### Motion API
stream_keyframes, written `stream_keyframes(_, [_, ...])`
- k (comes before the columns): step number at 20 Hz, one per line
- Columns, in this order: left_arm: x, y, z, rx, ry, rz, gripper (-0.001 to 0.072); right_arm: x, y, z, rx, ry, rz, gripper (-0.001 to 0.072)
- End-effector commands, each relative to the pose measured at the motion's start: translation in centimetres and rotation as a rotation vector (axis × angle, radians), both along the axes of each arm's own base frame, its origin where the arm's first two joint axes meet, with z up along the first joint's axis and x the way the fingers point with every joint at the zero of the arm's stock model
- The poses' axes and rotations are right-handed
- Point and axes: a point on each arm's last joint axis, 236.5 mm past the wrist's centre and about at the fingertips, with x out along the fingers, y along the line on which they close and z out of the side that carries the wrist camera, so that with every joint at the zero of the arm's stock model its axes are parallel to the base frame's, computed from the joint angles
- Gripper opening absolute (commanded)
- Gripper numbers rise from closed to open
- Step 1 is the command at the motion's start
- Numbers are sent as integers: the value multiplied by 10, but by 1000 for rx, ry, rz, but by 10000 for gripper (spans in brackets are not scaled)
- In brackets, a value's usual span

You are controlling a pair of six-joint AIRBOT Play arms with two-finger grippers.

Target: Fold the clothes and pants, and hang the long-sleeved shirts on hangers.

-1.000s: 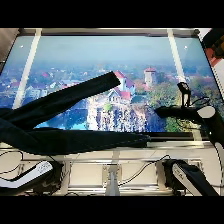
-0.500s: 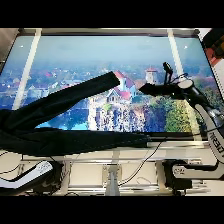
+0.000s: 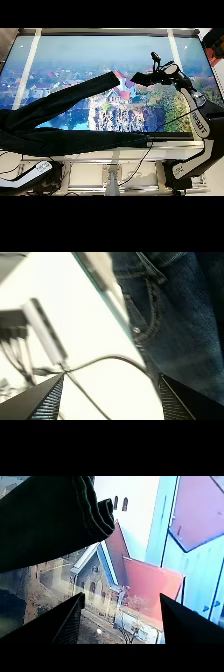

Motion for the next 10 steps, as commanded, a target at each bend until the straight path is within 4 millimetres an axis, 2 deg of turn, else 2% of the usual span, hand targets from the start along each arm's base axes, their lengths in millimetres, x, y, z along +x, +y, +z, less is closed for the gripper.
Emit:
stream_keyframes(1, [0,-4,-6,-55,-65,30,617,4,27,-15,16,49,44,558])
stream_keyframes(7, [6,2,-4,-28,-89,14,617,16,74,-36,71,92,50,555])
stream_keyframes(10, [7,4,-5,-23,-92,11,617,29,92,-50,78,87,6,553])
